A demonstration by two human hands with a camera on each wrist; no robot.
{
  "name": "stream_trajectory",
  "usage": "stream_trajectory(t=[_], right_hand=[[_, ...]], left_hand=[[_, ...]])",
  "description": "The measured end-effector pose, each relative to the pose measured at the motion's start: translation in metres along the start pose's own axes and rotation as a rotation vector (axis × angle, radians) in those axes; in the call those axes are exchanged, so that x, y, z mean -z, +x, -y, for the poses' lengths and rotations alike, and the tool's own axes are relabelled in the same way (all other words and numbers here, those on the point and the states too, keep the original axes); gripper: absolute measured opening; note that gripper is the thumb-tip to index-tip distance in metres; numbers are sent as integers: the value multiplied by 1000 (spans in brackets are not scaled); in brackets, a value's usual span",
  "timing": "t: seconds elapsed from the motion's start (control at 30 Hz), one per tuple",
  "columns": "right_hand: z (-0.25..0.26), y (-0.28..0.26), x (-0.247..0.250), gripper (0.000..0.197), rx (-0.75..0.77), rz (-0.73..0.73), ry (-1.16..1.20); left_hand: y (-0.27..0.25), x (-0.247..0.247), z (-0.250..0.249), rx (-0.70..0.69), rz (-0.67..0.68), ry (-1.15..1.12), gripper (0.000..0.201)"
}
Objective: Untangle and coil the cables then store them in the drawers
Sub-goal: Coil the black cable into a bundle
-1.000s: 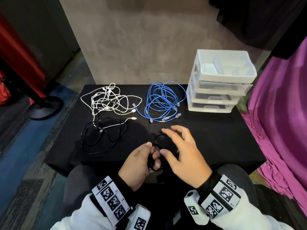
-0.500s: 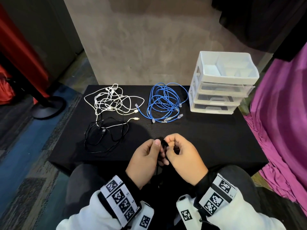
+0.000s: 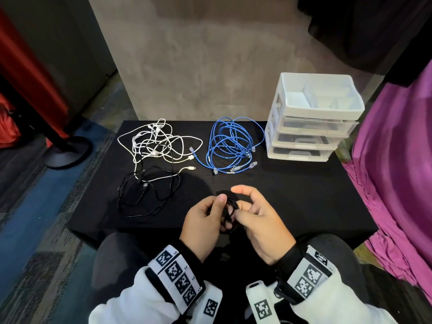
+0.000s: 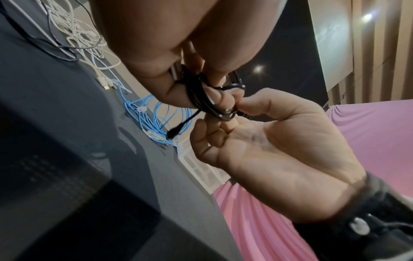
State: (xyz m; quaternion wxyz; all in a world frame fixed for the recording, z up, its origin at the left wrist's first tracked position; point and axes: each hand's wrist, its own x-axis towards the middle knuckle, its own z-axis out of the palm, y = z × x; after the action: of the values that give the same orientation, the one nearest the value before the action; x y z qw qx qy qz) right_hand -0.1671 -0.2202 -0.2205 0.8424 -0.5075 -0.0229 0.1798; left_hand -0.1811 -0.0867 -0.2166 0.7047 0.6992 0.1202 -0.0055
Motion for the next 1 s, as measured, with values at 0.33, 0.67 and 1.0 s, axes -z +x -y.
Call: stream_trajectory(t=[0.33,0.67,1.0], right_hand=[[8,-8,11,43,207,81,-655],[20,-1,12,17,268,-29,-563],[19,-7,29,7,105,34,-396]], left_hand=[[4,0,1,62,67,-102,34],[18,17,-12,30,-6,-2,30],[23,23,-14,22,-22,-41,28]])
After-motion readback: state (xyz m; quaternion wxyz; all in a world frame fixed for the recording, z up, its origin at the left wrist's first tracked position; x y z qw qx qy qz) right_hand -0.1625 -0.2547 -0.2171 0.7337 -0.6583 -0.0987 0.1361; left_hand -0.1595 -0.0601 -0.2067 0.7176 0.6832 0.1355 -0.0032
